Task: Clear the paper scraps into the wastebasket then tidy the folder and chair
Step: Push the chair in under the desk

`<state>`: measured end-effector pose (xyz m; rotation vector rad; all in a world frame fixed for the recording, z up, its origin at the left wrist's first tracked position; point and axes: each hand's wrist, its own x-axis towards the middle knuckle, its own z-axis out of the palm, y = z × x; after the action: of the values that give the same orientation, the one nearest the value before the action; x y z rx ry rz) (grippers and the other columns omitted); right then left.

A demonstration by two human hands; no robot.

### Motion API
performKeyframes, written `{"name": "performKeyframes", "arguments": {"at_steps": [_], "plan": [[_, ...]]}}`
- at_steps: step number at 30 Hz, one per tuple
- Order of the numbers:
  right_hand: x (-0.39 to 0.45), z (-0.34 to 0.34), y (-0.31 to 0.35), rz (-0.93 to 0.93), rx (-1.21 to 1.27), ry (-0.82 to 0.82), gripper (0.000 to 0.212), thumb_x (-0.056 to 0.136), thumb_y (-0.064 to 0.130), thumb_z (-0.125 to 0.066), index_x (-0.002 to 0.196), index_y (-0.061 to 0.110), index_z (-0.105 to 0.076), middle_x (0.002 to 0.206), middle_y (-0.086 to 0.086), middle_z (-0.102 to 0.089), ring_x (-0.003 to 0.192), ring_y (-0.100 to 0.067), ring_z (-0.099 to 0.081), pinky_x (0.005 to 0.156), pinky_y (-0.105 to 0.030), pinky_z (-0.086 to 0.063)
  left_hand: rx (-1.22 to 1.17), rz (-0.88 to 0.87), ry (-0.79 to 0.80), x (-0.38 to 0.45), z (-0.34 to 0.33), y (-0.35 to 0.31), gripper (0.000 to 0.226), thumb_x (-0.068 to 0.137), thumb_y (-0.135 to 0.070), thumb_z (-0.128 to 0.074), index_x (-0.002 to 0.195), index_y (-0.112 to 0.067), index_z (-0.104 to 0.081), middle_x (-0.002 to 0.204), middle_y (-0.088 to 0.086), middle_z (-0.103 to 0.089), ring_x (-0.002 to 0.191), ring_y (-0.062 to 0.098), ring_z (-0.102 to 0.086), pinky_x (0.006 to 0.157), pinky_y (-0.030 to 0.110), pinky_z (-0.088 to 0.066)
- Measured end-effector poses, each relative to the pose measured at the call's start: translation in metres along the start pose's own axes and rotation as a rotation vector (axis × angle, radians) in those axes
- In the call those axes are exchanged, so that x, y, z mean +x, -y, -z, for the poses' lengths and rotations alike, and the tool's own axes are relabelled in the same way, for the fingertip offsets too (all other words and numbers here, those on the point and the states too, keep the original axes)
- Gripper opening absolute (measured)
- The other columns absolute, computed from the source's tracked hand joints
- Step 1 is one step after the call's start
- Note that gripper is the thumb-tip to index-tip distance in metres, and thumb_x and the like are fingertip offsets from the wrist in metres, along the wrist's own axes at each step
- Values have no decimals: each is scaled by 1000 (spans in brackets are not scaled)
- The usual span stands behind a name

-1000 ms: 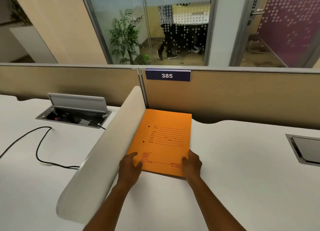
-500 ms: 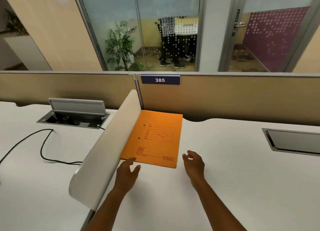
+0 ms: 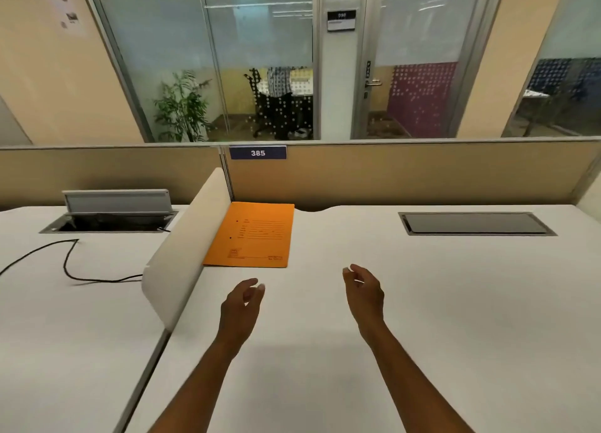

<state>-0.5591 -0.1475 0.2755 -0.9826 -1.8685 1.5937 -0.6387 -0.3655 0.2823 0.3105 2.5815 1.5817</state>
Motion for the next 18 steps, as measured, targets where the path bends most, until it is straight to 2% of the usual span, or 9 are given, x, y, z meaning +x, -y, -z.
{"name": "performKeyframes", "arguments": {"at_steps": [7, 10, 18], "plan": [[-103, 86, -1, 64, -22, -81, 34, 93, 35, -56, 121, 17, -61, 104, 1, -64, 94, -15, -59, 78, -25, -43, -79, -59, 43, -113, -3, -21, 30, 95, -33, -55, 121, -18, -63, 104, -3, -64, 98, 13, -58, 84, 25, -41], [-139, 120, -5, 78, -43, -118, 33, 93, 32, -56, 121, 15, -62, 109, -3, -66, 94, -15, -59, 79, -24, -42, -100, -60, 70, -152, -5, -25, 30, 95, -33, -56, 120, -19, -63, 108, 0, -66, 100, 14, -59, 85, 25, -41], [-223, 215, -24, 68, -92, -160, 36, 96, 36, -50, 126, 17, -58, 116, 4, -59, 100, -9, -52, 86, -24, -41, -116, -53, 172, -248, -34, -40, 34, 97, -33, -51, 124, -14, -61, 121, 6, -65, 107, 16, -56, 89, 28, -40]]}}
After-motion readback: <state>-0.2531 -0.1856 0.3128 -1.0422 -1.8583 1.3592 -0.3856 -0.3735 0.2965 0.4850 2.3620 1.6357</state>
